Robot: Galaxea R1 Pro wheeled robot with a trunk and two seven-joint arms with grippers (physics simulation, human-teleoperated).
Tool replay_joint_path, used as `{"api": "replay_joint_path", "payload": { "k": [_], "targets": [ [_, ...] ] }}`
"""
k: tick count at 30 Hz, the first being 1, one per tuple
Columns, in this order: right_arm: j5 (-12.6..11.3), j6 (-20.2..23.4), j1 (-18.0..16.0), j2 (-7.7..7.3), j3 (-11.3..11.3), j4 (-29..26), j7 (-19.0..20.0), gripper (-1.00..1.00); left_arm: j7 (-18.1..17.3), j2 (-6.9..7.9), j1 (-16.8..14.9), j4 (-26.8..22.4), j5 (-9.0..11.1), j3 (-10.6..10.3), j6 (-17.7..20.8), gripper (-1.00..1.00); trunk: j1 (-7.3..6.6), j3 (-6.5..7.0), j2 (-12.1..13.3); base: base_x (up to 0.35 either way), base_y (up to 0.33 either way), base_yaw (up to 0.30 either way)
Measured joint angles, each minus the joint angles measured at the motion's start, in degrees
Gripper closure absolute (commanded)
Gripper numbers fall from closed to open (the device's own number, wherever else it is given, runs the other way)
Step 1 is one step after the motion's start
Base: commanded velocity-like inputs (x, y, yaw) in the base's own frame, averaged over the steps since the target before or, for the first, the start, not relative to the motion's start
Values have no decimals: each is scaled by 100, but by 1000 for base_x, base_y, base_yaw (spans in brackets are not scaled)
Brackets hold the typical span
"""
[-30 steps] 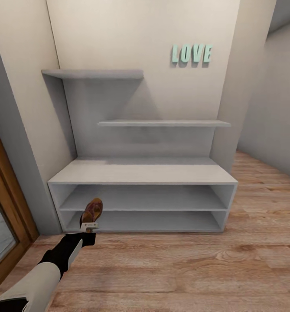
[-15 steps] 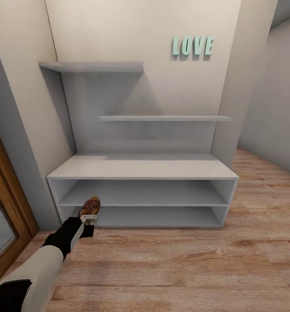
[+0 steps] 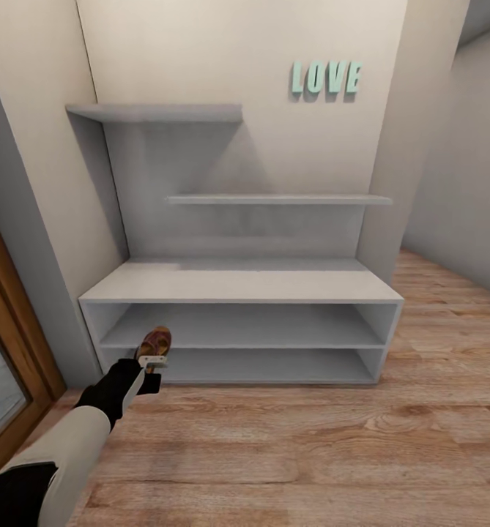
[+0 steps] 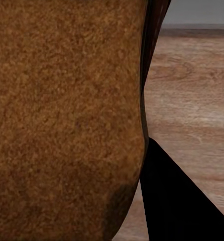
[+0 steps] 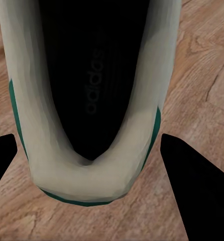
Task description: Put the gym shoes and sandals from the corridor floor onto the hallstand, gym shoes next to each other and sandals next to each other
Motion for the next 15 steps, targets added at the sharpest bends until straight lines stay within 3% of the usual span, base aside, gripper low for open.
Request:
{"api": "replay_joint_path", "payload": {
  "k": [5,15],
  "targets": [
    [-6,0,0,0,5,0,1,100,-5,-21,33,5,3,-4,-23,100,-2,0,0,147,0,0],
    [-8,0,0,0,8,0,1,100,-6,12,66,22,4,-16,-80,100,-4,0,0,318,0,0]
  ]
}}
